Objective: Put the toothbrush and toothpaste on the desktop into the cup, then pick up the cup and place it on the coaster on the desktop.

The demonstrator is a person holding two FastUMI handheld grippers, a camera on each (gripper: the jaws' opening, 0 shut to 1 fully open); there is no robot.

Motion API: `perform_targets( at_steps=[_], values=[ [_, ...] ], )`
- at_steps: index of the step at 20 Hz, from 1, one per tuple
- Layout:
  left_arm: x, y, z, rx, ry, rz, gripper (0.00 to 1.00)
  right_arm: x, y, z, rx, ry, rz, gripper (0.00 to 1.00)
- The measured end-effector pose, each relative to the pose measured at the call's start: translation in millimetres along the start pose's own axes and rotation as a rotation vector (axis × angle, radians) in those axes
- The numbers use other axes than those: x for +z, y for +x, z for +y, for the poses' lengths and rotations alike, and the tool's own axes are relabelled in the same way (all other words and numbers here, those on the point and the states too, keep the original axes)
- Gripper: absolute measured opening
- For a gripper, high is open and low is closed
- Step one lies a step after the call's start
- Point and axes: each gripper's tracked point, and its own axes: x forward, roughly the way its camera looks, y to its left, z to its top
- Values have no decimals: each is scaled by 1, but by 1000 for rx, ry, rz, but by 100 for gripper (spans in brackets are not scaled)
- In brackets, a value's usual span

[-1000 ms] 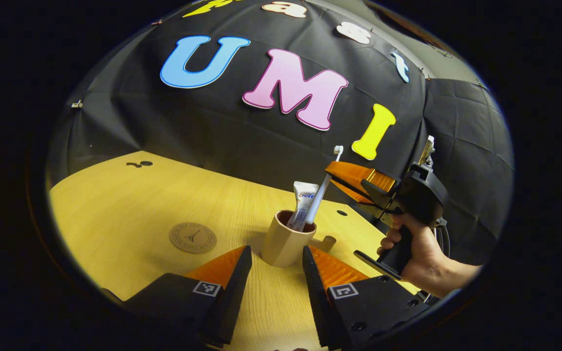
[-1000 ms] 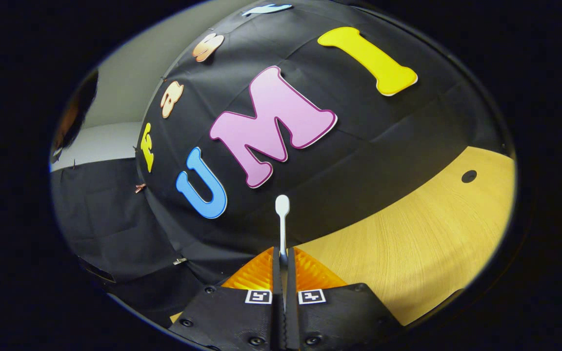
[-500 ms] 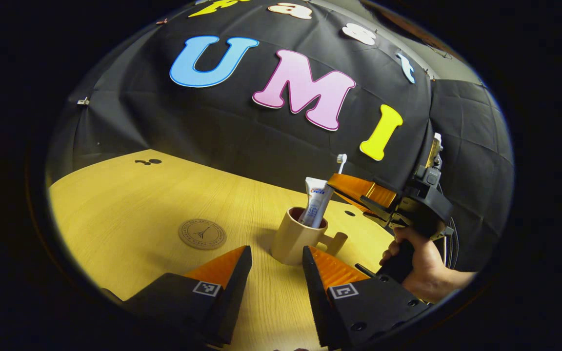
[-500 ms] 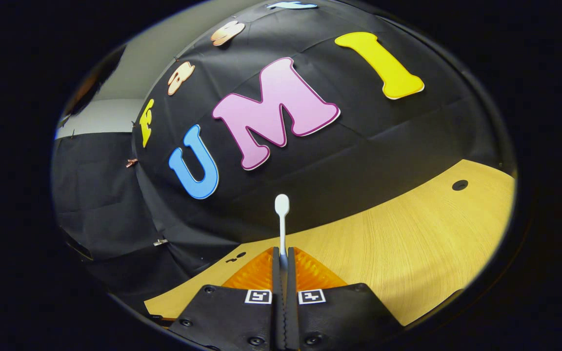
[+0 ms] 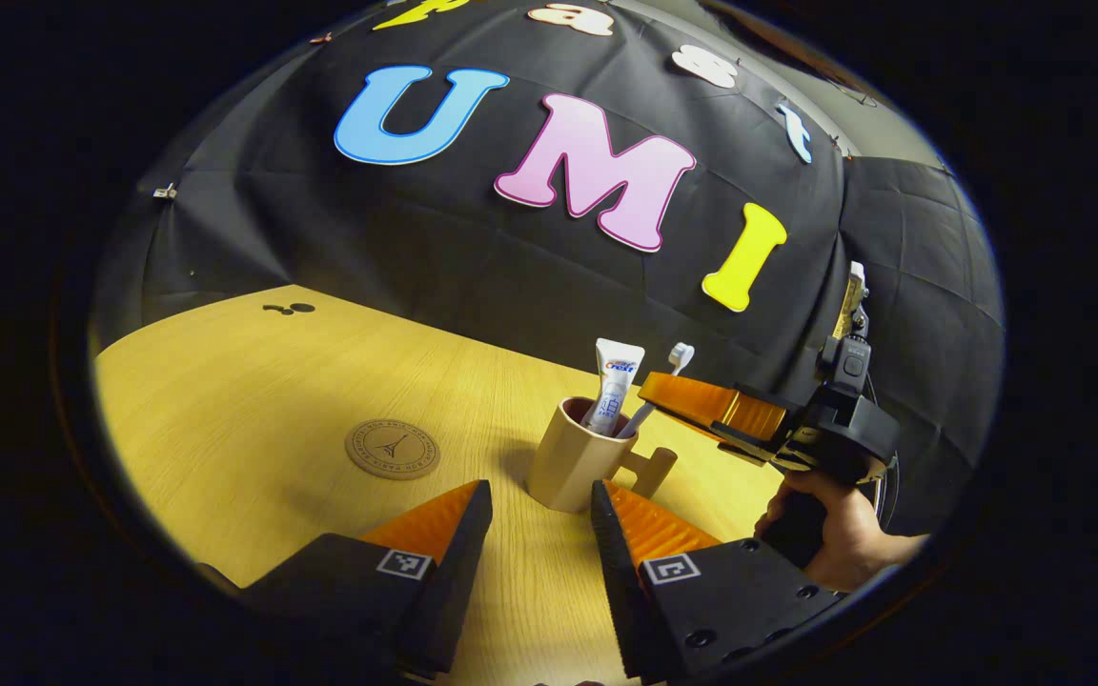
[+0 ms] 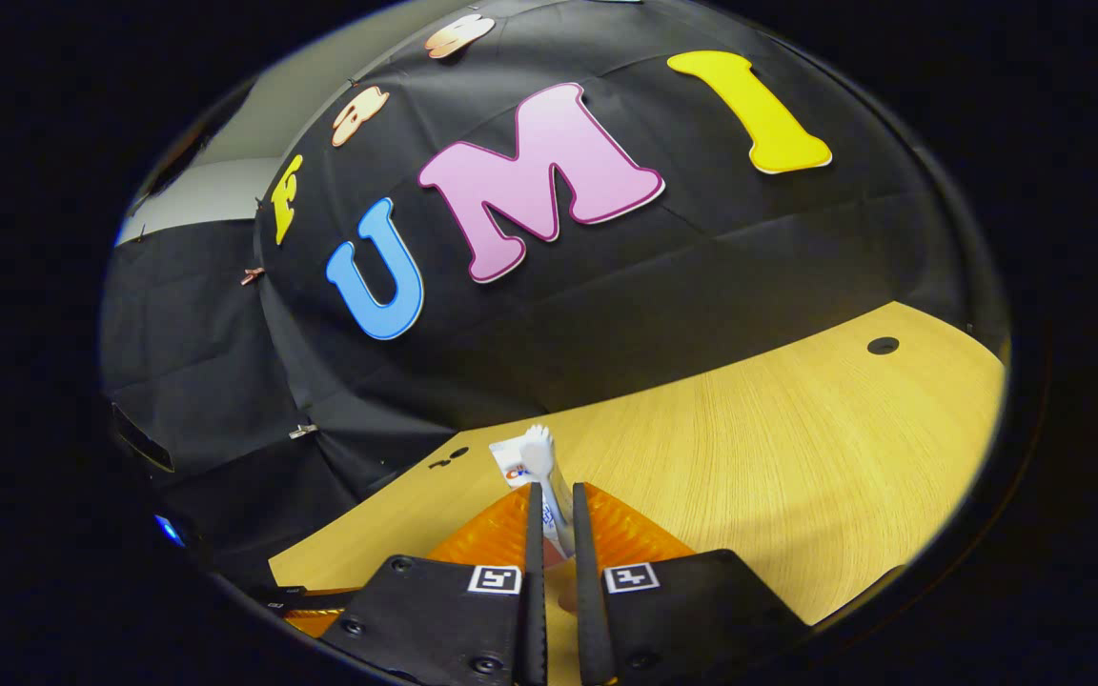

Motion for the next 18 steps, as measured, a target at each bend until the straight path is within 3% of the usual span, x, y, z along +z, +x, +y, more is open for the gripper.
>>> perform_targets(
  at_steps=[2, 6, 14, 16, 17, 18],
  values=[
    [-1, -2, 1, -3, -4, 8, 66, -5, -5, -1, -11, 3, 33, 24],
    [-3, -7, 6, -12, 4, 35, 66, -11, -21, -7, -42, -18, 100, 29],
    [-10, -24, 21, -53, 44, 113, 66, -15, -56, -24, -109, -204, 295, 41],
    [-10, -29, 28, -55, 79, 123, 66, -18, -62, -18, -104, -237, 346, 41],
    [-10, -33, 31, -59, 94, 126, 66, -21, -66, -14, -101, -251, 377, 32],
    [-10, -35, 34, -63, 105, 128, 66, -25, -68, -13, -100, -263, 409, 46]
  ],
)
